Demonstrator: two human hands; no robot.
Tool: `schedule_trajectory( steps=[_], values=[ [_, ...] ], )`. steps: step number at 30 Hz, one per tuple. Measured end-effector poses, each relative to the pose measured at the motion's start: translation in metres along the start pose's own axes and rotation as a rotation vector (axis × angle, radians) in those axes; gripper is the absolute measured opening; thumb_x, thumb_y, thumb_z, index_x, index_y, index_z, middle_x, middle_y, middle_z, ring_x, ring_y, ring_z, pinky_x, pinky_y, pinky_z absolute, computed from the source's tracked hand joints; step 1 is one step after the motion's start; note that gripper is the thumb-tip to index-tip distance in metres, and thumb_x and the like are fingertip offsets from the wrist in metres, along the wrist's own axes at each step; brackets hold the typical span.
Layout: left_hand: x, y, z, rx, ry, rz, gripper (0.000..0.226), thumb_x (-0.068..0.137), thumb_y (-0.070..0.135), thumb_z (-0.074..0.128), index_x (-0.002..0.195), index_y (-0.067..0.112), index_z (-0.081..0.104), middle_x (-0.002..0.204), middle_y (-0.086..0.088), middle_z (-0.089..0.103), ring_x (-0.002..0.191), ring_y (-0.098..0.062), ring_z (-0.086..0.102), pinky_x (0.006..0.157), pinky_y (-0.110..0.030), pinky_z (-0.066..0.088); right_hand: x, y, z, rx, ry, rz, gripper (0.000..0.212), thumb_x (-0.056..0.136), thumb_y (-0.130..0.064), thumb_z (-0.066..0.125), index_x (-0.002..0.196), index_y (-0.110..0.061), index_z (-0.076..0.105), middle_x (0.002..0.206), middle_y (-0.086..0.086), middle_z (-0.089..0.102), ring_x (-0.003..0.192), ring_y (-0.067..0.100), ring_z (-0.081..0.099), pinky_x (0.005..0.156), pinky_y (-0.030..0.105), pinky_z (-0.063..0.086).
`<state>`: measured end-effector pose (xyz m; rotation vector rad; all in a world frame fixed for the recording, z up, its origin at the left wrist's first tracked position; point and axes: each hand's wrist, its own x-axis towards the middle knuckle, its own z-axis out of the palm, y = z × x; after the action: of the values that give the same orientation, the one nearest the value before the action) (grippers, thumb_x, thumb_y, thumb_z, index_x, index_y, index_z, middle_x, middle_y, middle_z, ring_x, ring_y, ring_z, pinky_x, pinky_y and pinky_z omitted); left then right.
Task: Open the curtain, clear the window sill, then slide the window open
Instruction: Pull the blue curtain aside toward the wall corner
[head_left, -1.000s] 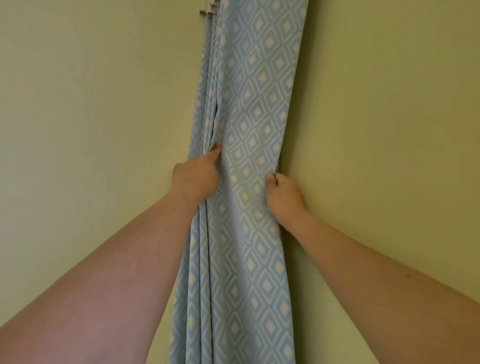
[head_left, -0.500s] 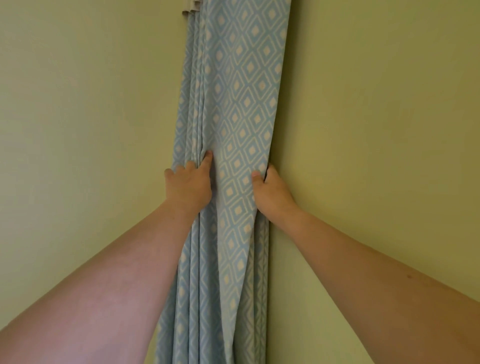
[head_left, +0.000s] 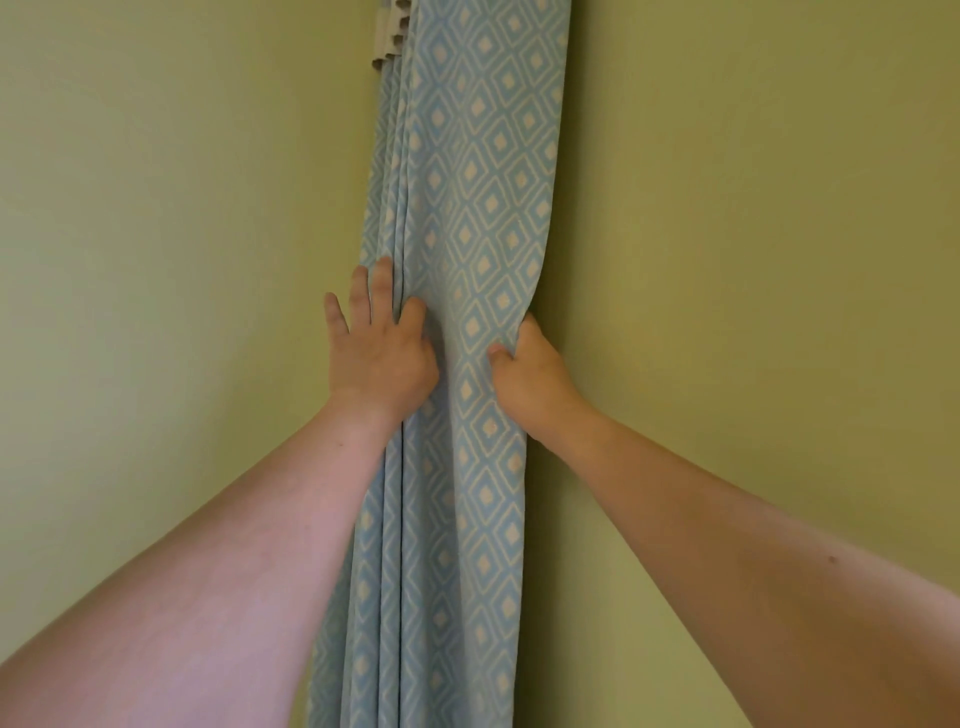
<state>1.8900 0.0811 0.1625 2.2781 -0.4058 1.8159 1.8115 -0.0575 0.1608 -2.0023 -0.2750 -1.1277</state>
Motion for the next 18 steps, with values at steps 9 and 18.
schedule_trajectory(
  steps=[9, 18],
  values=[
    [-0.016, 0.040, -0.089, -0.106, 0.018, 0.015, 0.052, 0.089, 0.027, 0.050, 0.137, 0.009, 0.041, 0.152, -0.019, 0.026, 0.139, -0.037, 0.019, 0.112, -0.059, 0.011, -0.067, -0.053, -0.088, -0.093, -0.002, -0.121, 0.042, 0.096, -0.014, 0.046, 0.137, -0.017, 0.042, 0.136, 0.000, 0.057, 0.125, 0.017, 0.053, 0.108, 0.033, 0.040],
    [-0.031, 0.124, -0.157, -0.350, -0.079, 0.072, 0.054, 0.096, 0.038, 0.038, 0.142, 0.011, 0.032, 0.152, -0.018, 0.025, 0.139, -0.038, 0.020, 0.113, -0.058, 0.011, -0.142, -0.091, -0.196, -0.602, 0.058, -0.298, 0.058, 0.098, -0.021, 0.046, 0.151, -0.009, 0.024, 0.159, 0.008, 0.026, 0.146, 0.018, 0.023, 0.107, 0.010, 0.009]
  ],
)
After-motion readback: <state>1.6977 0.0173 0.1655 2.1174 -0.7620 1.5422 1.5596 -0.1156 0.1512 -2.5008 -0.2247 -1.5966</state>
